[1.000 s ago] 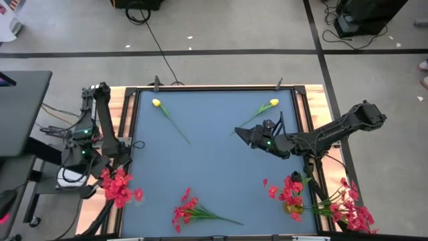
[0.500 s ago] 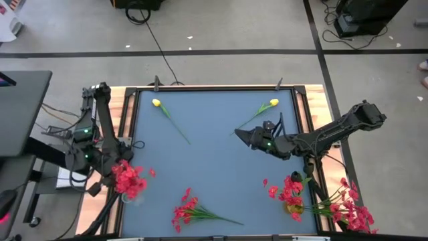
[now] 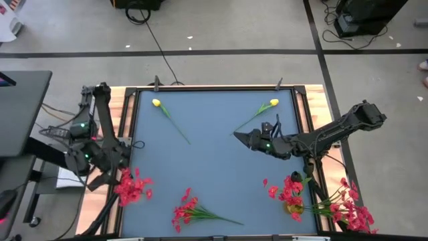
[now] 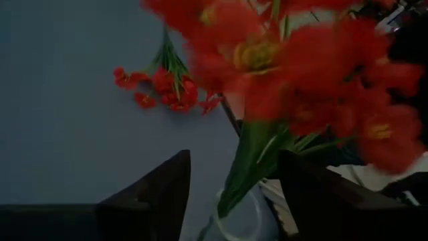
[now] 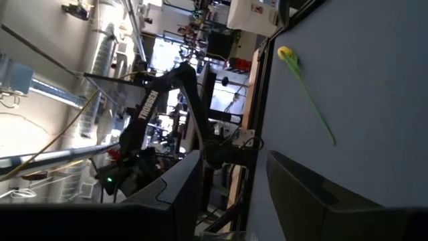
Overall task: Sort flowers into vase by color
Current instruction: Put the top red flowers into the transparent vase, then put the red flowers into the transparent vase
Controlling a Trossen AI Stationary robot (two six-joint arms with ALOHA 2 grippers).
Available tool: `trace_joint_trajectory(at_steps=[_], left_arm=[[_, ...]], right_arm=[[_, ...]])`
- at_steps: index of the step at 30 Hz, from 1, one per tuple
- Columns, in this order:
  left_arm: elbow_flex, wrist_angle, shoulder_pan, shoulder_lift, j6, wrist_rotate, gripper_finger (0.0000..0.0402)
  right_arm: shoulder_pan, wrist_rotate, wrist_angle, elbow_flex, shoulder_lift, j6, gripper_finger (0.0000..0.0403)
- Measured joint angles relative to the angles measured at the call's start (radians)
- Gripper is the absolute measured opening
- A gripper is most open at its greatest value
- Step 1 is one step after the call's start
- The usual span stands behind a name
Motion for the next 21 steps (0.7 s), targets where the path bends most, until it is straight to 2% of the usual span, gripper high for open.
trace_joint_trajectory(at_steps=[6,11,16,21], left_arm=[[0.119,-0.131,0.0,0.0,-0.019,0.007,0.021],[0.228,-0.291,0.002,0.0,-0.102,-0.018,0.019],[0.34,-0.412,0.003,0.001,-0.202,-0.179,0.0183],[0.426,-0.407,0.003,0.005,-0.226,-0.351,0.0183]], right_arm=[[-0.006,-0.004,-0.006,0.0,0.0,-0.003,0.0174],[0.004,-0.004,-0.009,0.0,0.0,-0.022,0.0174],[0.01,-0.004,-0.011,0.0,0.0,-0.026,0.0174],[0.01,-0.03,-0.008,0.0,0.0,-0.063,0.0174]])
